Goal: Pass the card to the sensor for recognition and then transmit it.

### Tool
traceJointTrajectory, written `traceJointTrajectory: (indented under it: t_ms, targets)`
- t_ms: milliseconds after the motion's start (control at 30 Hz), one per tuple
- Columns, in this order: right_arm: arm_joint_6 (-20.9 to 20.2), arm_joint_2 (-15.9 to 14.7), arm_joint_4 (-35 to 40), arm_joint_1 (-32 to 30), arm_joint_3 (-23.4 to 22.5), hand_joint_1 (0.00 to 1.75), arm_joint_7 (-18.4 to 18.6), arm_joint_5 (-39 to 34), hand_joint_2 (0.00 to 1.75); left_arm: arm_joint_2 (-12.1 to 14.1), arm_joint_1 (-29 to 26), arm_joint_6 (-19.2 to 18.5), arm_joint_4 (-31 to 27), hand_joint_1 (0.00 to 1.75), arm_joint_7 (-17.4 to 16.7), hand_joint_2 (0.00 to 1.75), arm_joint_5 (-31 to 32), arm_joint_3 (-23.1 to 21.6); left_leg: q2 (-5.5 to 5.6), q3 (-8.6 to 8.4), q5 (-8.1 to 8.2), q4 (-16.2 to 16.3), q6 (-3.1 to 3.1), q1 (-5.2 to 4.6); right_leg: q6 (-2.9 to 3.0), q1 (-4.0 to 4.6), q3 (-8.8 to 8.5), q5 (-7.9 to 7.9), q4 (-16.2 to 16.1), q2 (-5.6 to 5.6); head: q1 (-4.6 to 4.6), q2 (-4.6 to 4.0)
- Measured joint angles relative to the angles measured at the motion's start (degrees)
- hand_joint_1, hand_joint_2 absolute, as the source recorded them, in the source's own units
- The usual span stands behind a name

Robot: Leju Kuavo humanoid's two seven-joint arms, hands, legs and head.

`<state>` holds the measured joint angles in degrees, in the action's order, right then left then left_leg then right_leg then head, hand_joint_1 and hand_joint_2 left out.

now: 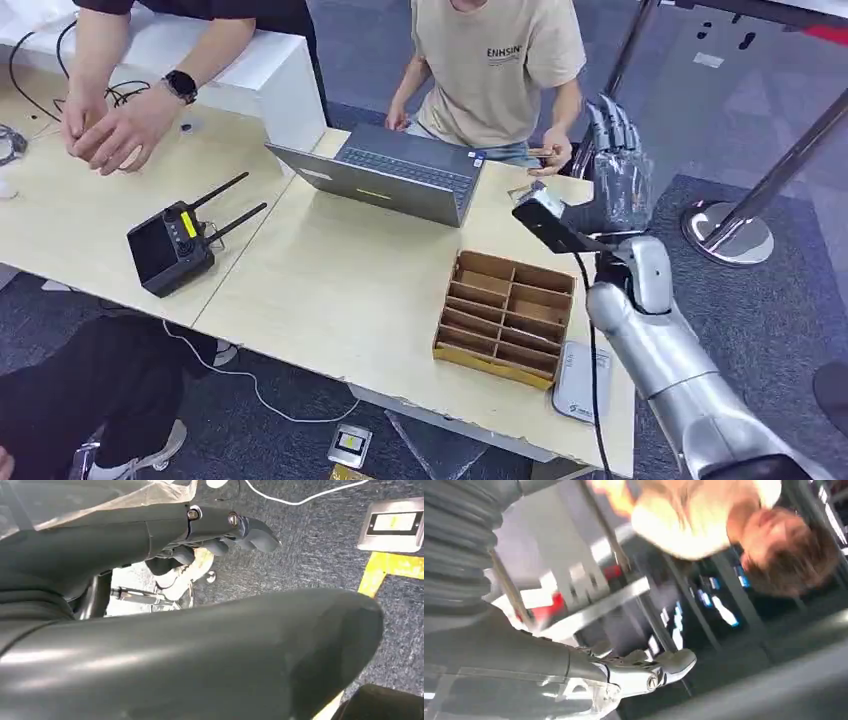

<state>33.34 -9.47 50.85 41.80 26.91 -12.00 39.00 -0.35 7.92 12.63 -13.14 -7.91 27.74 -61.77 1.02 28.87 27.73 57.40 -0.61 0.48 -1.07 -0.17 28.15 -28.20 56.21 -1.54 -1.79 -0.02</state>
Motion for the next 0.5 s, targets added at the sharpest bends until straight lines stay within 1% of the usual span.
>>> traceJointTrajectory:
  t_ms: [100,133,233,300,333,500]
  targets:
    - [-4.0,-1.2,5.1,-3.1,-0.3,0.00,-0.7,-9.9,0.00,0.0,-0.4,0.4,0.0,0.00,-0.1,0.00,-0.6,0.3,0.00,0.01,0.01,0.0,0.00,0.00,0.00,0.00,-0.01,0.00,0.0,-0.01,0.02,0.00]
    - [-4.9,-1.6,7.1,-4.6,-0.4,0.00,-0.8,-11.7,0.00,0.0,-0.5,0.5,0.0,0.00,-0.1,0.00,-0.8,0.3,0.01,0.02,0.01,0.0,0.00,0.00,0.00,0.00,0.00,-0.01,0.0,0.00,0.00,0.00]
    - [-6.3,-2.7,13.1,-9.2,-0.6,0.00,-0.8,-14.3,0.00,0.2,-0.8,0.7,0.0,0.00,-0.1,0.00,-1.3,0.5,0.02,0.03,0.02,0.0,0.01,0.00,0.00,0.00,0.03,-0.01,0.0,0.00,-0.02,0.00]
    - [-6.8,-3.3,16.8,-12.0,-0.9,0.00,-0.8,-14.7,0.00,0.3,-0.8,0.9,0.0,0.00,-0.1,0.00,-1.6,0.8,0.02,0.05,0.02,0.0,0.01,0.00,0.00,0.00,0.04,-0.01,0.0,0.00,0.00,0.00]
    - [-6.8,-3.6,18.5,-13.3,-1.0,0.00,-0.7,-14.7,1.75,0.3,-0.8,0.9,0.0,0.00,-0.3,0.00,-1.7,1.0,0.02,0.04,0.02,0.0,0.01,0.00,0.00,0.00,0.04,-0.01,0.0,0.00,-0.02,0.00]
    - [-6.3,-4.6,26.4,-19.1,-1.5,0.00,0.4,-13.1,1.75,0.5,-0.9,1.2,0.0,0.00,-1.0,0.00,-2.5,1.8,0.01,0.03,0.02,0.0,0.01,0.01,0.00,0.01,0.03,0.00,0.0,0.01,0.00,0.00]
